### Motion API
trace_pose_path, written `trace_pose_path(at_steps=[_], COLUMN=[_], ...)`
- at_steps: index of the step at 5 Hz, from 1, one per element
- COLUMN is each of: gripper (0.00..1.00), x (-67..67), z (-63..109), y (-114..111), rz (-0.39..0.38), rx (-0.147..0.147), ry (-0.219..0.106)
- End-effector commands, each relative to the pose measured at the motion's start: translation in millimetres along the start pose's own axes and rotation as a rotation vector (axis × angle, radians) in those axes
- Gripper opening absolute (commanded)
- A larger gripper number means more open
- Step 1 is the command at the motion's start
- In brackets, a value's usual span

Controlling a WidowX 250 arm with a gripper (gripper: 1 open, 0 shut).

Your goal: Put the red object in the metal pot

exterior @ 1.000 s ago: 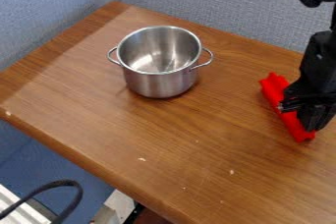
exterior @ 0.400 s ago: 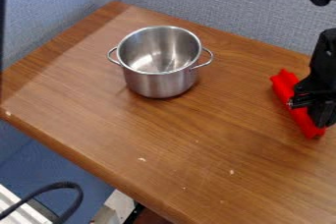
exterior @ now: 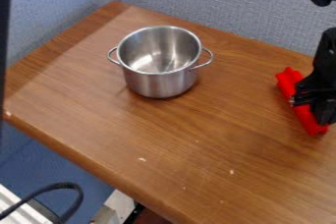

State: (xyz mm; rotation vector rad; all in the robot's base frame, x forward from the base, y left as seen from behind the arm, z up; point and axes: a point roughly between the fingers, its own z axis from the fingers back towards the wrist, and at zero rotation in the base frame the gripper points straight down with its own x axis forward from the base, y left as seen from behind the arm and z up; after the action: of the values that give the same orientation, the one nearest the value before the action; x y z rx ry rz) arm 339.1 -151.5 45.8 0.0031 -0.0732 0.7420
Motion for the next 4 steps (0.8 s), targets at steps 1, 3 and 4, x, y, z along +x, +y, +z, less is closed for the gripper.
trace_pose_path(at_steps=[1,3,4], gripper=[0.0,0.0,0.0], x=[4.3,5.6,6.4], z=[-14.6,-26.6,-33.2], y=[6,9,10], rz=[-0.006,-0.027,-0.035], rx=[0.029,0.05,0.061], ry=[0.002,0.003,0.004])
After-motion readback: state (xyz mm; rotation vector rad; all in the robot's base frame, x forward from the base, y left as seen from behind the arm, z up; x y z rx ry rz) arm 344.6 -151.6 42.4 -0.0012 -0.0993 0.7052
